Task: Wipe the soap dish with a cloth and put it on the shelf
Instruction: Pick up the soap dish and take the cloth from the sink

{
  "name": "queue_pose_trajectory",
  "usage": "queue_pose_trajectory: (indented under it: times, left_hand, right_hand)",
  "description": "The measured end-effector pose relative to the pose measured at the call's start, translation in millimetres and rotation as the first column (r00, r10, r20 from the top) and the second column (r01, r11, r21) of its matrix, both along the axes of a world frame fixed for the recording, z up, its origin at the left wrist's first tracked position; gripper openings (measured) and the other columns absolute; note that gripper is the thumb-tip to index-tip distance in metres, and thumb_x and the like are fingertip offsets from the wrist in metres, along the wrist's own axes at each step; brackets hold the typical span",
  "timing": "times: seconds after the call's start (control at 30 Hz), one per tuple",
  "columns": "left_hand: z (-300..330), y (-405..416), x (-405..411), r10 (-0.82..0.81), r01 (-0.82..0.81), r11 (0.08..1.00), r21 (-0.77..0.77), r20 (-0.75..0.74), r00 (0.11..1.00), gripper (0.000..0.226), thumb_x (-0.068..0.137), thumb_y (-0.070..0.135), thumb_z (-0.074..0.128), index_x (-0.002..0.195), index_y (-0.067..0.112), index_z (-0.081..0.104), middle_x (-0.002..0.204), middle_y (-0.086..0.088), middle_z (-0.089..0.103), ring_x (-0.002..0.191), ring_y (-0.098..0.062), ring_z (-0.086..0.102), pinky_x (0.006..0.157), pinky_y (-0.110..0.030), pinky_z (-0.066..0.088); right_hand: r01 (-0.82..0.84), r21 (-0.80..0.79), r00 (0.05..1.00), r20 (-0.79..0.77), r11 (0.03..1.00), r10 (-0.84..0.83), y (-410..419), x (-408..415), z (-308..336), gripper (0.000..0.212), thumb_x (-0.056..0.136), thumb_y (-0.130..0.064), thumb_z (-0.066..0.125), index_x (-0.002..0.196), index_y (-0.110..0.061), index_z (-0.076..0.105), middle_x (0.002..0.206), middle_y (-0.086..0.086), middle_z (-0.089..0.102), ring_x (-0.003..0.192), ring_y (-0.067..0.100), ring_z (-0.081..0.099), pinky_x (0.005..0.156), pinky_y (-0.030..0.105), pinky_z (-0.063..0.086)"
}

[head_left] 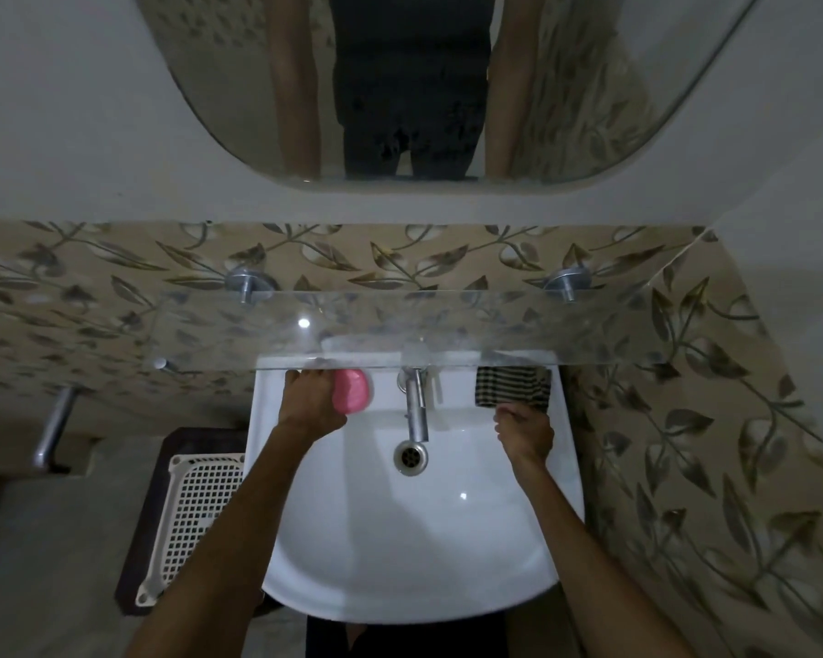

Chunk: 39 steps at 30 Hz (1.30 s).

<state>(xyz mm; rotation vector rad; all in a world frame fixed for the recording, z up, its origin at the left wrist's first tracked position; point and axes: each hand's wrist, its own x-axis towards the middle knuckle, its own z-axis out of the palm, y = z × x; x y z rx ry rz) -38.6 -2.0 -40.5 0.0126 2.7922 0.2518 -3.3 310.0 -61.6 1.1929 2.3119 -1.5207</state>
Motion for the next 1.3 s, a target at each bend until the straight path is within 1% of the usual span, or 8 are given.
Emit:
queue_pose_trajectory:
  times: [0.23, 0.4, 0.5, 0.73, 0.9, 1.03, 1.2, 1.3]
  left_hand:
    - [2, -9, 5, -0.017, 0.028, 0.998, 0.062, -0.156, 0.988, 0.054, 0.07, 0.01, 0.079, 0.122, 0.004, 0.064, 0.118, -0.02, 0.07, 0.113, -0.041, 0.065, 0.102, -0.051, 0.046]
    - [5, -9, 24, -0.05, 0.067, 0.996, 0.062, -0.248, 0.968, 0.086, 0.054, 0.021, 0.089, 0.132, 0.005, 0.057, 0.126, -0.023, 0.063, 0.115, -0.043, 0.061, 0.099, -0.052, 0.044]
    - [3, -11, 24, -0.095, 0.109, 0.993, 0.05, -0.227, 0.969, 0.094, 0.051, 0.019, 0.094, 0.134, 0.002, 0.056, 0.13, -0.027, 0.061, 0.112, -0.046, 0.064, 0.098, -0.053, 0.048]
    - [0, -19, 1, -0.104, 0.11, 0.994, 0.027, -0.178, 0.979, 0.06, 0.077, 0.012, 0.078, 0.132, 0.004, 0.059, 0.122, -0.019, 0.069, 0.11, -0.038, 0.067, 0.099, -0.05, 0.052]
    - [6, -20, 8, -0.112, 0.122, 0.992, 0.041, -0.203, 0.973, 0.073, 0.075, 0.018, 0.08, 0.141, 0.006, 0.053, 0.131, -0.019, 0.066, 0.123, -0.039, 0.061, 0.111, -0.051, 0.042]
    - [18, -9, 33, -0.055, 0.102, 0.984, 0.148, -0.294, 0.954, 0.09, 0.059, 0.023, 0.09, 0.139, 0.002, 0.055, 0.129, -0.022, 0.066, 0.12, -0.042, 0.061, 0.104, -0.052, 0.044]
    - [25, 28, 88, -0.055, 0.181, 0.935, 0.305, -0.38, 0.923, 0.094, 0.055, 0.04, 0.092, 0.136, 0.005, 0.059, 0.124, -0.013, 0.069, 0.109, -0.034, 0.065, 0.092, -0.048, 0.047]
    - [28, 42, 108, 0.121, 0.071, 0.838, 0.541, -0.31, 0.943, 0.099, 0.058, 0.047, 0.094, 0.143, 0.011, 0.055, 0.133, -0.005, 0.066, 0.118, -0.024, 0.062, 0.096, -0.04, 0.046]
  right_hand:
    - [0.025, -0.021, 0.995, -0.092, 0.999, -0.027, -12, 6, 11, 0.018, 0.092, -0.004, 0.065, 0.097, -0.01, 0.081, 0.098, 0.015, 0.078, 0.095, 0.036, 0.073, 0.092, 0.052, 0.06]
    - [-0.008, -0.195, 0.98, -0.196, 0.981, -0.031, -46, 32, 28, 0.023, 0.09, 0.001, 0.067, 0.083, -0.018, 0.079, 0.082, 0.008, 0.079, 0.069, 0.018, 0.073, 0.071, 0.037, 0.062]
    - [-0.121, -0.283, 0.976, -0.209, 0.951, 0.062, -79, 42, 33, 0.024, 0.088, 0.004, 0.066, 0.08, -0.015, 0.079, 0.077, 0.007, 0.078, 0.067, 0.021, 0.074, 0.065, 0.033, 0.059]
    - [-0.192, -0.316, 0.97, -0.204, 0.929, 0.131, -114, 54, 35, 0.019, 0.089, -0.002, 0.069, 0.084, -0.015, 0.081, 0.078, 0.005, 0.079, 0.066, 0.01, 0.072, 0.062, 0.021, 0.055]
    - [-0.193, -0.315, 0.969, -0.209, 0.929, 0.131, -107, 65, 33, 0.018, 0.09, -0.002, 0.068, 0.085, -0.015, 0.08, 0.076, 0.007, 0.079, 0.065, 0.012, 0.072, 0.063, 0.021, 0.058]
    - [-0.227, -0.418, 0.969, -0.189, 0.88, 0.16, -111, 65, 37, 0.009, 0.093, -0.017, 0.074, 0.101, -0.017, 0.077, 0.082, 0.004, 0.076, 0.069, 0.015, 0.069, 0.069, 0.037, 0.06]
    - [-0.286, -0.507, 0.957, -0.201, 0.813, 0.211, -116, 65, 45, 0.018, 0.099, -0.02, 0.068, 0.116, -0.015, 0.073, 0.081, 0.002, 0.076, 0.069, 0.017, 0.071, 0.067, 0.032, 0.061]
    - [-0.255, -0.553, 0.966, -0.185, 0.793, 0.181, -99, 70, 49, 0.017, 0.099, -0.014, 0.065, 0.112, -0.008, 0.075, 0.07, 0.004, 0.072, 0.065, 0.018, 0.068, 0.066, 0.028, 0.06]
